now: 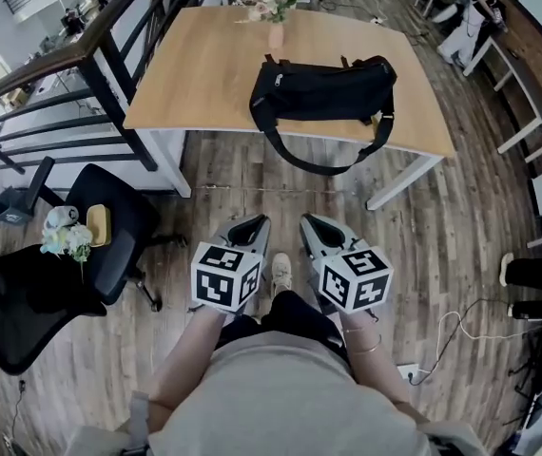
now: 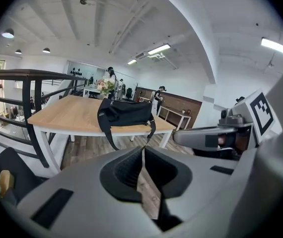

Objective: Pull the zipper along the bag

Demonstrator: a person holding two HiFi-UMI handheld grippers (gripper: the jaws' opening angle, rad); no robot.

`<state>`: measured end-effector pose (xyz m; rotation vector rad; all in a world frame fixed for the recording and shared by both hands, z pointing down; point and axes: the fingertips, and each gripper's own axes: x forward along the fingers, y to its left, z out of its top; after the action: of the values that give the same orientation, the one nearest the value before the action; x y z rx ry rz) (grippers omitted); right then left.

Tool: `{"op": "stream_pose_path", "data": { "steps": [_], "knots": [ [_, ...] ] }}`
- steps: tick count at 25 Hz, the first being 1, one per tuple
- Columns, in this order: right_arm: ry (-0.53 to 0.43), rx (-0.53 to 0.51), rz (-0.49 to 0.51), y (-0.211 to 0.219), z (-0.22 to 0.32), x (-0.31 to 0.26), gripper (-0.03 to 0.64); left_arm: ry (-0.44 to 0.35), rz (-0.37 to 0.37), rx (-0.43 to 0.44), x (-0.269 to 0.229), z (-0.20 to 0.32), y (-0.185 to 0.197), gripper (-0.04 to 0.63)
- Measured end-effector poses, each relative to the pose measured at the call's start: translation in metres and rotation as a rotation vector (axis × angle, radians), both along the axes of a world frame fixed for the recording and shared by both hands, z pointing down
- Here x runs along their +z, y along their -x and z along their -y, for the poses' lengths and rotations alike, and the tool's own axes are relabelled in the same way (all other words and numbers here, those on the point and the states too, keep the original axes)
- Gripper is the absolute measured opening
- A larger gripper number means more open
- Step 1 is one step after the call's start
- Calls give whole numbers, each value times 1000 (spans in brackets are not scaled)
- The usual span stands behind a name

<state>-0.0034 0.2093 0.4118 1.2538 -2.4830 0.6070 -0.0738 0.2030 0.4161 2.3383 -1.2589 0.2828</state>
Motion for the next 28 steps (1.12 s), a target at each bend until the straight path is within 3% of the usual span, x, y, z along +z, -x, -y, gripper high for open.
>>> {"op": "stream_pose_path", "data": {
  "steps": [15,22,28],
  "knots": [
    [-21,-128,58,-23,155,-15,8,-41,13,-83,-21,161,-36,31],
    [4,-142,66,-38,190,-7,8,-30,15,-92,-17,196,-52,31],
    [23,-150,76,-38,210,0,8,-11,17,-138,-12,216,-43,31]
  ]
}}
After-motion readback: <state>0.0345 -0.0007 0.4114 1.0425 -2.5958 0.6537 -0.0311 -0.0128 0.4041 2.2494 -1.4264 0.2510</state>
